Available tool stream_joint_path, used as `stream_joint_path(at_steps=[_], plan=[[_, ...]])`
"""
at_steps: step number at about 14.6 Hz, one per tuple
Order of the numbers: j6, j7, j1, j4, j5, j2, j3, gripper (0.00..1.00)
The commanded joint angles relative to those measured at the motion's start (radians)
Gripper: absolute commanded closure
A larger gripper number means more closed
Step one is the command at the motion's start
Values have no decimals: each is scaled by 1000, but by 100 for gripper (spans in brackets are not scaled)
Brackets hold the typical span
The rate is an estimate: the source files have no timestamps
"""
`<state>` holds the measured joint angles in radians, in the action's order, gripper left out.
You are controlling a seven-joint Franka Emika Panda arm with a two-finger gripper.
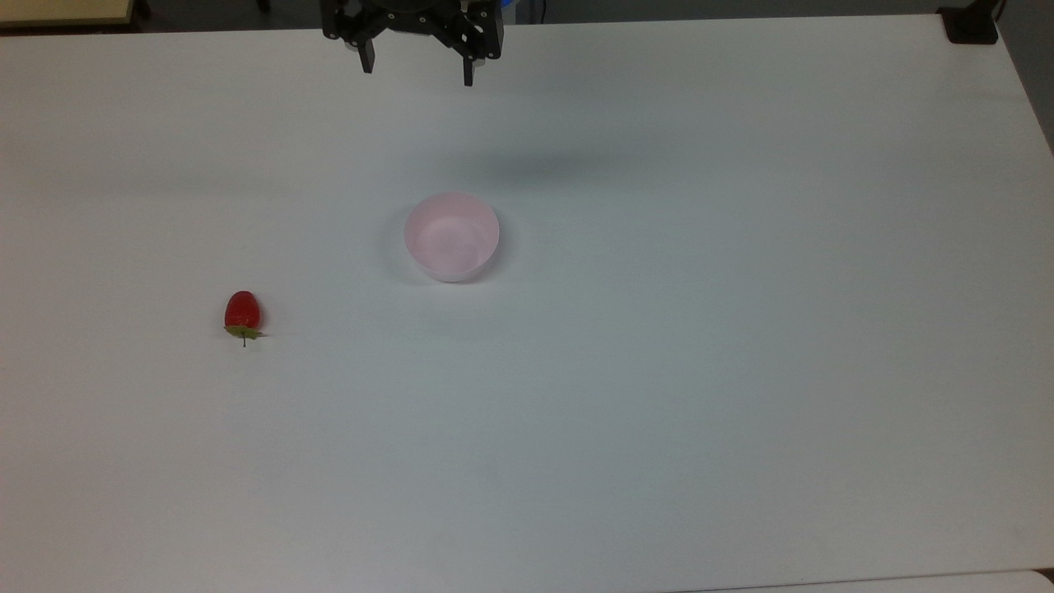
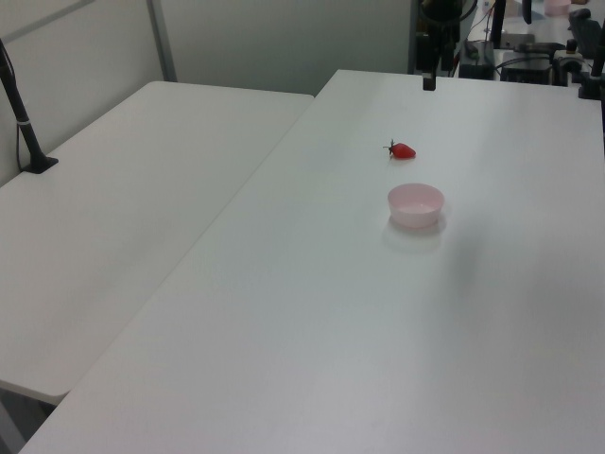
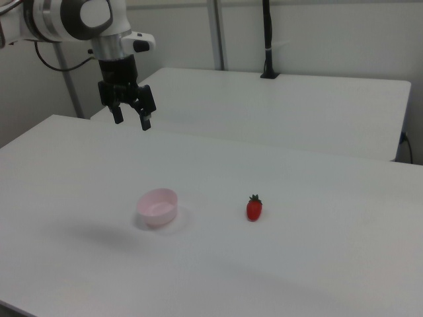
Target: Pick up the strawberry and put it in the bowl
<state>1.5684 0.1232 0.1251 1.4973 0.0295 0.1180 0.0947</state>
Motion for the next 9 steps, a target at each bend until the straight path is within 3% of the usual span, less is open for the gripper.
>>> stream_joint_path(at_steps=[1,9], plan=[[-11,-7,8,17,0,-34,10,0],[-2,-16,4,18,9,-23,11,0]])
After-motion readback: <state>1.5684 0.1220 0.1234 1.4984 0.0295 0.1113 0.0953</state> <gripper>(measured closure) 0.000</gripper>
